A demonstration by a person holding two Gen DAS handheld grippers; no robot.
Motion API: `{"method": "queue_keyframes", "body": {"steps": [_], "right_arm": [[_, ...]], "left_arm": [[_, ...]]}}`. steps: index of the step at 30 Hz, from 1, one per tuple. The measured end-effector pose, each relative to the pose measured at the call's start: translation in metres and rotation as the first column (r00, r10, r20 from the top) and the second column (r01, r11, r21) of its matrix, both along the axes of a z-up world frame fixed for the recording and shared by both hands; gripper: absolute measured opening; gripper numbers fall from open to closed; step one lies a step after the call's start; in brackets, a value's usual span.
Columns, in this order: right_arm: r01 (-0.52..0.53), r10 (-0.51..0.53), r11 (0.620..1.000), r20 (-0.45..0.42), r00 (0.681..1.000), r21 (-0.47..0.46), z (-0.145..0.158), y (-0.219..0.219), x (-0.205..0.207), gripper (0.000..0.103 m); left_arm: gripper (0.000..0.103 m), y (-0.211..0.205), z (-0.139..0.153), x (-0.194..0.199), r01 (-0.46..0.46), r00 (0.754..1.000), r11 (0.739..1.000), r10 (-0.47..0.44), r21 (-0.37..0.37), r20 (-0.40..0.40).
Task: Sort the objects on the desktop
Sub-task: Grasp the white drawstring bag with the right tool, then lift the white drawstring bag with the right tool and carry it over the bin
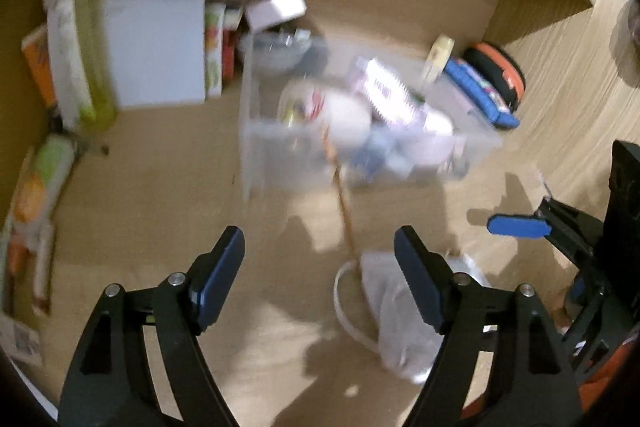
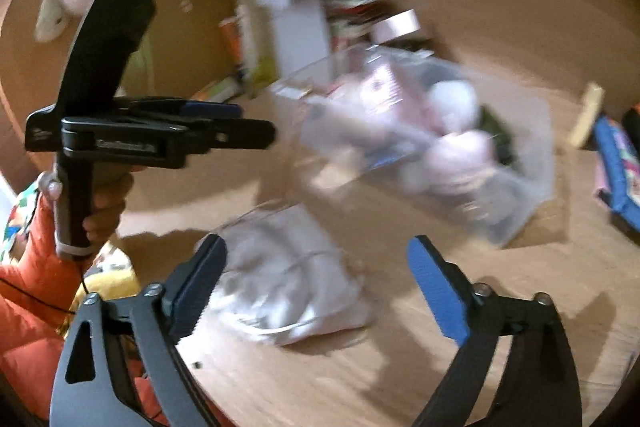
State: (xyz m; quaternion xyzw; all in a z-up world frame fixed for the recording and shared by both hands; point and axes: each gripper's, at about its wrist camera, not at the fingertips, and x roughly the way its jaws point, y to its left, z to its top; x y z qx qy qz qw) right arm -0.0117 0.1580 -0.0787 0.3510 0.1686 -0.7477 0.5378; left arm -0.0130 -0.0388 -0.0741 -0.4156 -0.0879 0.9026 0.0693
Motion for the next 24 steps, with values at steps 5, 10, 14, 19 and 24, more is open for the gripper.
{"method": "queue_keyframes", "body": {"steps": [5,10,14,19,24], "right_arm": [[-0.050,0.049,0.993,0.006,0.999,0.103,-0.025,-0.025,0.007,0.097],[-0.070,0.065,0.986,0.035,0.997,0.155,-0.042,-0.043,0.003,0.097],[-0.075,0.070,0.986,0.038,0.997,0.150,-0.045,-0.048,0.004,0.096],[-0.083,0.079,0.986,0.032,0.996,0.146,-0.039,-0.043,0.011,0.056],[-0.008,-0.004,0.997,0.144,0.990,0.082,-0.027,-0.019,-0.012,0.038]], "left_arm": [[0.077,-0.011,-0.017,0.018,-0.035,0.999,0.999,0.035,0.024,0.035],[0.077,-0.025,-0.024,0.030,-0.075,0.996,0.996,0.073,0.051,0.043],[0.077,-0.030,-0.027,0.032,-0.085,0.995,0.994,0.082,0.064,0.048],[0.077,-0.025,-0.028,0.030,-0.064,0.997,0.995,0.061,0.071,0.044],[0.077,-0.015,-0.029,0.027,-0.034,0.999,0.997,0.032,0.064,0.042]]}}
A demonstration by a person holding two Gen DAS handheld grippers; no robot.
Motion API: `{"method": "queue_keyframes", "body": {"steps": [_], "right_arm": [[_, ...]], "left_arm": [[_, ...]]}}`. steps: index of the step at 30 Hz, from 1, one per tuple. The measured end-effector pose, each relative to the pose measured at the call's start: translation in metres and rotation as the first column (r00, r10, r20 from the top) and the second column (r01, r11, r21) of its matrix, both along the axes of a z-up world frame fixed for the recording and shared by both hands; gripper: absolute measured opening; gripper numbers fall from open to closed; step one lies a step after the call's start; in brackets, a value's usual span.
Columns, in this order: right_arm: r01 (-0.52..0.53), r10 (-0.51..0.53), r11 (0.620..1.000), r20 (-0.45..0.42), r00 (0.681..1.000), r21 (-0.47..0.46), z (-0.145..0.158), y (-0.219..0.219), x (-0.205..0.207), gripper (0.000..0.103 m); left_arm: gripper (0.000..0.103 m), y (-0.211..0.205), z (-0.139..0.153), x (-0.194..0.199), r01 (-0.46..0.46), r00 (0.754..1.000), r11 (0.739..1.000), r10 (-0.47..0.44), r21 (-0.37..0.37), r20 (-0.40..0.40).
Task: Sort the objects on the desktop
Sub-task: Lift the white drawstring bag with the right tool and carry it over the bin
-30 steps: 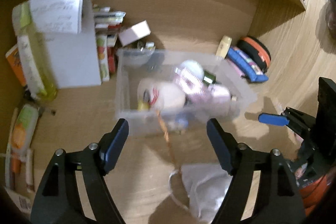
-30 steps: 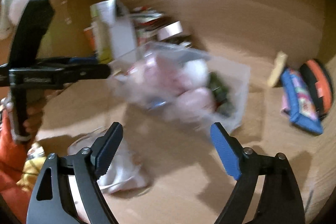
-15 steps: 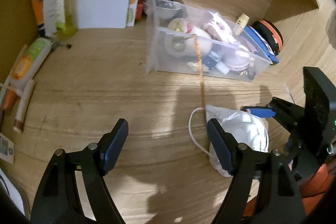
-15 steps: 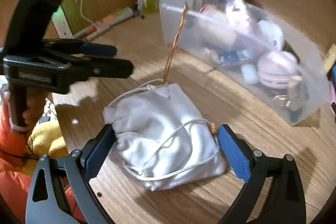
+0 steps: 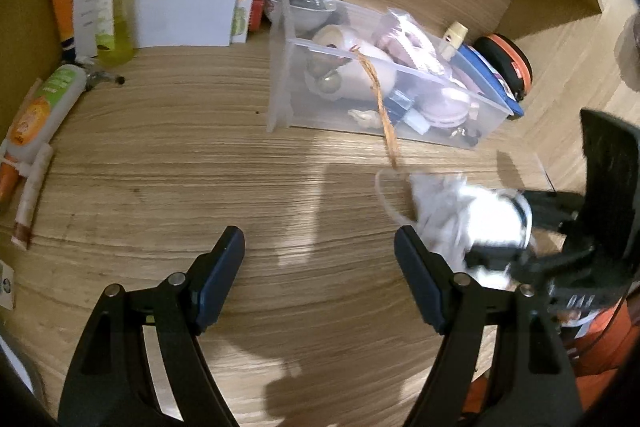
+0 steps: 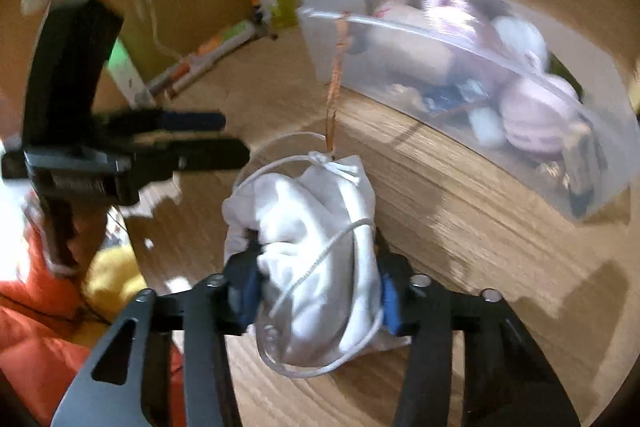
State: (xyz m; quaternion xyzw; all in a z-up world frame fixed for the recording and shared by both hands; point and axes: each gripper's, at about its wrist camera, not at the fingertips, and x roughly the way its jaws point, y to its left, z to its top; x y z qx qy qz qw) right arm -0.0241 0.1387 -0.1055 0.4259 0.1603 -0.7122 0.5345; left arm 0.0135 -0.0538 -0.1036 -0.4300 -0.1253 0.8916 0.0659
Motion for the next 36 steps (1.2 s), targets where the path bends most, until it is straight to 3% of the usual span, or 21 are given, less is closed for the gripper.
{"method": "queue_keyframes", "body": {"steps": [7,22,26,32,36], "right_arm": [[0.095,-0.103,0.993,-0.114,0.988,-0.075,0.035,0.022,-0.011,0.037],[0.141,-0.193,0.966,-0.237,0.952,-0.217,0.088,0.017,-0.041,0.037],[0.190,-0.245,0.955,-0.246,0.938,-0.229,0.091,0.014,-0.063,0.037],[0.283,-0.323,0.940,-0.227,0.919,-0.191,0.071,0.008,-0.096,0.037],[0.286,-0.321,0.945,-0.307,0.896,-0.157,0.062,0.001,-0.093,0.044]], "left_arm": [[0.077,0.014,0.004,-0.005,0.031,0.999,0.999,-0.032,-0.009,-0.024],[0.077,0.031,0.068,-0.026,0.019,0.972,0.999,-0.027,-0.034,-0.233],[0.077,0.033,0.077,-0.040,-0.001,0.965,0.999,-0.012,-0.050,-0.262],[0.077,0.038,0.066,-0.058,-0.007,0.968,0.998,-0.008,-0.061,-0.250],[0.077,0.044,0.054,-0.066,-0.012,0.974,0.996,-0.009,-0.091,-0.225]]}}
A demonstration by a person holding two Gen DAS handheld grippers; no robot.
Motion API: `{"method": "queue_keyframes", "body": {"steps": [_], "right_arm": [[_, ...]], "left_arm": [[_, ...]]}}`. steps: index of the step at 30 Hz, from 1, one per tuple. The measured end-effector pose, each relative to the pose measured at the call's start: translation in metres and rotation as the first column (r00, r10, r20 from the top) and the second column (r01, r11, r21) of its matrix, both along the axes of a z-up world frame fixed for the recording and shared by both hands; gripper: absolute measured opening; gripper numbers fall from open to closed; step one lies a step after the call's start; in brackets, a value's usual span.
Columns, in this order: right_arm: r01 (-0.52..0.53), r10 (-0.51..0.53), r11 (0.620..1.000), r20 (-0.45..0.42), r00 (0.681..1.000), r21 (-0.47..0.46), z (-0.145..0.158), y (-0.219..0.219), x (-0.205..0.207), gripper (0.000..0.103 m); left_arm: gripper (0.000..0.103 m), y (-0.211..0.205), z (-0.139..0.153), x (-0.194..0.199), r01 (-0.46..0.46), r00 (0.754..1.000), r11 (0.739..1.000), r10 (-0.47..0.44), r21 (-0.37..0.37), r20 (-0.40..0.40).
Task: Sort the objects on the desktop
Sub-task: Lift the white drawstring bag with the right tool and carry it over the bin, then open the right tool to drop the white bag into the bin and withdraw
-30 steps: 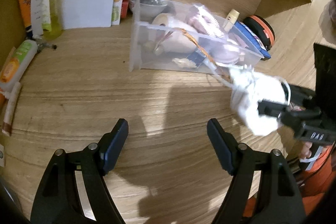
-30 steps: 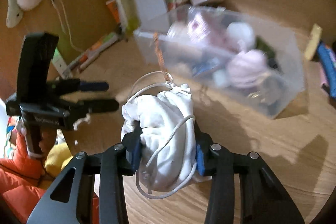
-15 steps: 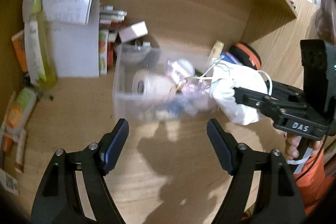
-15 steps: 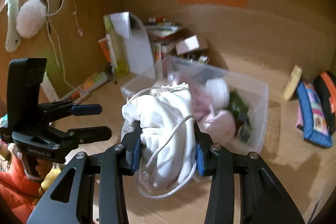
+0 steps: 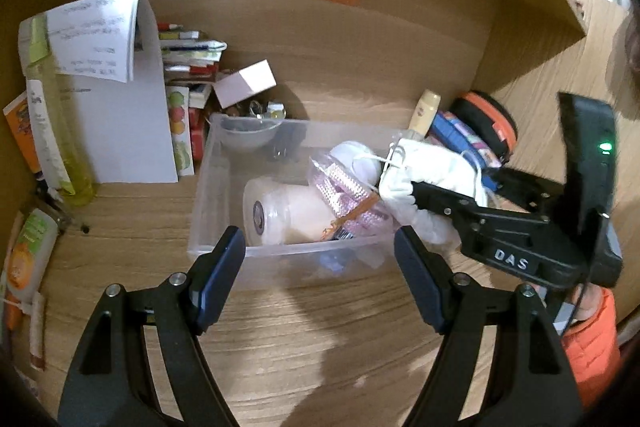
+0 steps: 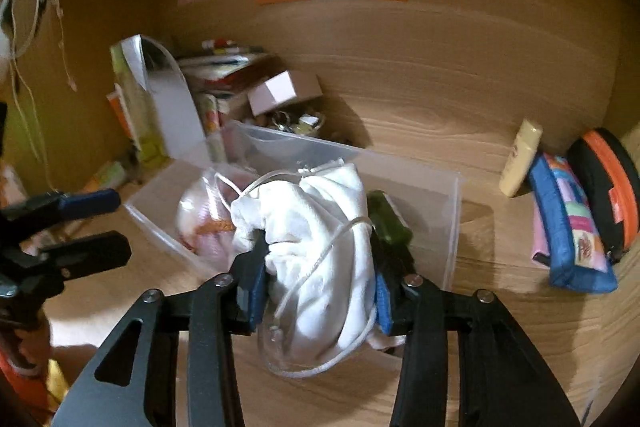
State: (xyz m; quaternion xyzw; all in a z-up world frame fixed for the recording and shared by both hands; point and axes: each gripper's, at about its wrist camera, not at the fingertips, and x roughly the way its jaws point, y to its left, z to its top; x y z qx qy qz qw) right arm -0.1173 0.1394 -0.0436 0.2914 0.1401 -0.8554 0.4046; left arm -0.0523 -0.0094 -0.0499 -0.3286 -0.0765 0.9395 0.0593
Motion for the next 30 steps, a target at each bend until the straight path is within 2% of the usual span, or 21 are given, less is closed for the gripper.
{"method": "queue_keyframes", "body": {"steps": [2,4,5,8,10,14,16,18,20,22,26,30], "right_arm": [[0.004,-0.003,1.000,-0.044,0.999,0.022,0.000,-0.001,0.005,0.048],[0.017,-0.013,0.999,-0.081,0.997,0.045,-0.001,-0.001,0.008,0.058],[0.022,-0.017,0.999,-0.091,0.996,0.049,-0.002,-0.001,0.008,0.059],[0.041,-0.037,0.998,-0.089,0.995,0.049,-0.001,0.003,0.006,0.067],[0.065,-0.061,0.997,-0.086,0.994,0.050,0.000,0.006,0.005,0.077],[0.072,-0.068,0.996,-0.075,0.995,0.050,0.004,0.012,0.008,0.081],[0.086,-0.081,0.995,-0.086,0.993,0.054,0.008,0.016,0.011,0.086],[0.088,-0.084,0.995,-0.089,0.992,0.045,0.011,0.021,0.014,0.087],[0.092,-0.088,0.995,-0.086,0.992,0.040,0.013,0.025,0.016,0.089],[0.101,-0.098,0.994,-0.080,0.992,0.037,0.015,0.029,0.017,0.101],[0.107,-0.104,0.994,-0.085,0.991,0.023,0.020,0.038,0.023,0.102],[0.109,-0.107,0.994,-0.098,0.989,0.019,0.025,0.048,0.031,0.102]], "left_arm": [[0.077,0.002,-0.004,-0.004,-0.005,1.000,1.000,0.005,-0.009,0.012],[0.077,0.003,-0.006,-0.006,-0.010,1.000,1.000,0.010,-0.012,0.017],[0.077,0.003,-0.006,-0.006,-0.012,1.000,1.000,0.012,-0.011,0.018],[0.077,0.003,-0.005,-0.007,-0.045,0.999,0.999,0.045,-0.007,0.020],[0.077,0.003,-0.004,-0.008,-0.056,0.998,0.998,0.056,-0.004,0.019],[0.078,0.005,0.000,-0.007,-0.069,0.998,0.998,0.069,-0.014,0.011],[0.084,0.006,0.001,-0.007,-0.076,0.997,0.997,0.076,-0.016,0.010],[0.093,0.006,0.001,-0.006,-0.084,0.996,0.996,0.084,-0.012,0.015],[0.094,0.006,0.002,-0.005,-0.096,0.995,0.995,0.096,-0.007,0.017],[0.095,0.008,0.003,-0.004,-0.096,0.995,0.995,0.096,-0.010,0.024],[0.097,0.009,0.003,0.001,-0.120,0.992,0.992,0.121,-0.036,0.024],[0.100,0.012,0.005,0.007,-0.112,0.993,0.993,0.113,-0.024,0.032]]}}
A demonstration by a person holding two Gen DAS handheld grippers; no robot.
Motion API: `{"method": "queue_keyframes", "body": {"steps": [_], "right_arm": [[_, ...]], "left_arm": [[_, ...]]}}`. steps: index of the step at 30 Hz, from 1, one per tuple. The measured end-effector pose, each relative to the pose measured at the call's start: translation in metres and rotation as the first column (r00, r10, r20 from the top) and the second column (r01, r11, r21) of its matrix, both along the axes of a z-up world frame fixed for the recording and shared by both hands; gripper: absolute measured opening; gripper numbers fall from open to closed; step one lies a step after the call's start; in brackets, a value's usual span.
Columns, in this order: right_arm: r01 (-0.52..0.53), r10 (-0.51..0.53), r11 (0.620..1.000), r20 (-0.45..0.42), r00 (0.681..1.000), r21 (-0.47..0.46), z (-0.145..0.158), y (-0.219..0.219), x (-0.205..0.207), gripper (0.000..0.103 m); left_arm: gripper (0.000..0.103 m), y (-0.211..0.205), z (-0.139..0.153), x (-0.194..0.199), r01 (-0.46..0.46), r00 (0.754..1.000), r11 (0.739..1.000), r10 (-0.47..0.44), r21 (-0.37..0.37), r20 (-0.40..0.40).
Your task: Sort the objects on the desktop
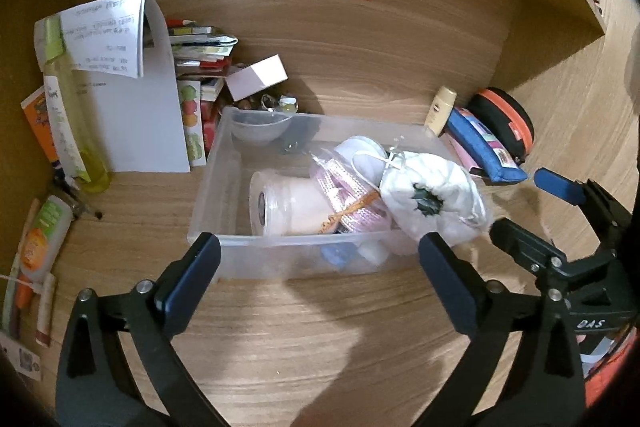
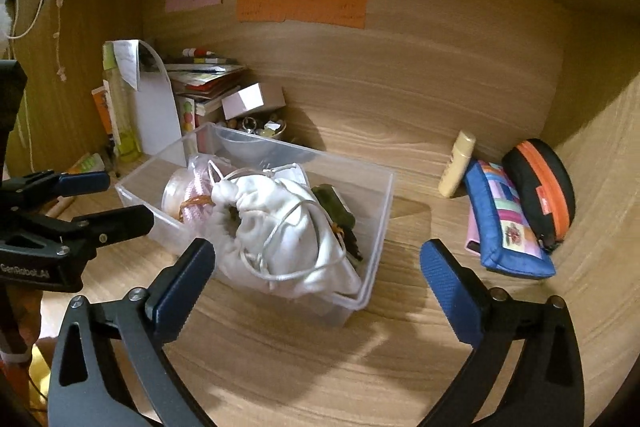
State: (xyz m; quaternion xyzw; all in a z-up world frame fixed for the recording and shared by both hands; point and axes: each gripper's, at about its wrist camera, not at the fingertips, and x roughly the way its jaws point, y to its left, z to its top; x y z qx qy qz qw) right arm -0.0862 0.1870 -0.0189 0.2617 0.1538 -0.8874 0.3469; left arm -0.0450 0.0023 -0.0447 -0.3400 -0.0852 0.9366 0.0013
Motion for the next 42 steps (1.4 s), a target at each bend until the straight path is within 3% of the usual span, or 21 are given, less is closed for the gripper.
{"method": "queue_keyframes", "body": {"steps": [14,26,42], "right_arm": [[0.011,-0.014,0.998,-0.042,0.999,-0.068,0.016,0.035,0.029,0.103],[0.012,-0.017,0.996,-0.050,0.999,-0.089,0.023,0.042,0.046,0.103],[0.021,-0.026,0.993,-0.042,0.999,-0.113,0.023,0.045,0.052,0.103]], "left_arm": [[0.100,0.020,0.018,0.031,-0.085,0.993,0.988,0.074,-0.126,-0.088],[0.100,0.021,0.016,0.042,-0.134,0.986,0.977,0.114,-0.168,-0.124],[0.100,0.020,0.015,0.049,-0.135,0.985,0.975,0.112,-0.176,-0.134]]}}
